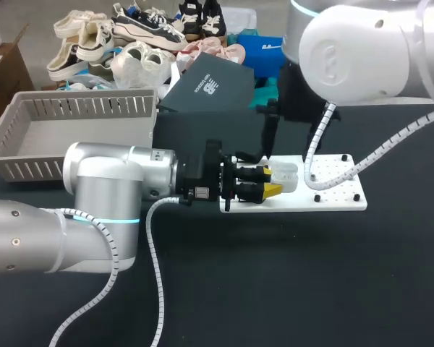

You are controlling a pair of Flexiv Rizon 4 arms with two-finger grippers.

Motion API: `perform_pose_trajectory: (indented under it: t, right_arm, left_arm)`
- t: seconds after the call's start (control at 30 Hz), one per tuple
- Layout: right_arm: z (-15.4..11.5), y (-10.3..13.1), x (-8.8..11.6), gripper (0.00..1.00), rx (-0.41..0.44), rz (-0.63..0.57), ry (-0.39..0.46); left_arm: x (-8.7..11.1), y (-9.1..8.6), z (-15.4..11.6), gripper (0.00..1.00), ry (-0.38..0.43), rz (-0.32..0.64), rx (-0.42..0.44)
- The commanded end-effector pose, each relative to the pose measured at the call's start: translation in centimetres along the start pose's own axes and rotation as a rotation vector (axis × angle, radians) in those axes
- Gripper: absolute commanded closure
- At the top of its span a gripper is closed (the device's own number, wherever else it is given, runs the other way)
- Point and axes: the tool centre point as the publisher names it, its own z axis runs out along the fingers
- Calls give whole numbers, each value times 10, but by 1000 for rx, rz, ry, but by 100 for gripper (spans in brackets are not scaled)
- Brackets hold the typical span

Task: Pick up each earbud case from the left stands, insert the matching earbuds, close the lid, and place the case in the box.

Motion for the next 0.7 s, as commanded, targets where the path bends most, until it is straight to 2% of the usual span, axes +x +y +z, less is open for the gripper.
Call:
perform_pose_trajectory:
  t: [0.03, 0.1, 0.23, 0.47, 0.7]
  right_arm:
    - [2, -18, -1, 0, 0, 105, -90]
    - [5, -23, -10, 0, 22, 173, -124]
    - [11, -32, -22, 0, 31, 255, -131]
    - [27, -41, -32, 0, 64, 290, -119]
    - [38, -47, -32, 0, 93, 291, -94]
  left_arm:
    - [0, 1, 0, 100, 0, 0, 3]
    - [0, 1, 0, 100, 0, 0, 3]
    - [0, 1, 0, 100, 0, 0, 3]
    - [0, 1, 0, 100, 0, 0, 3]
    - [0, 1, 0, 100, 0, 0, 3]
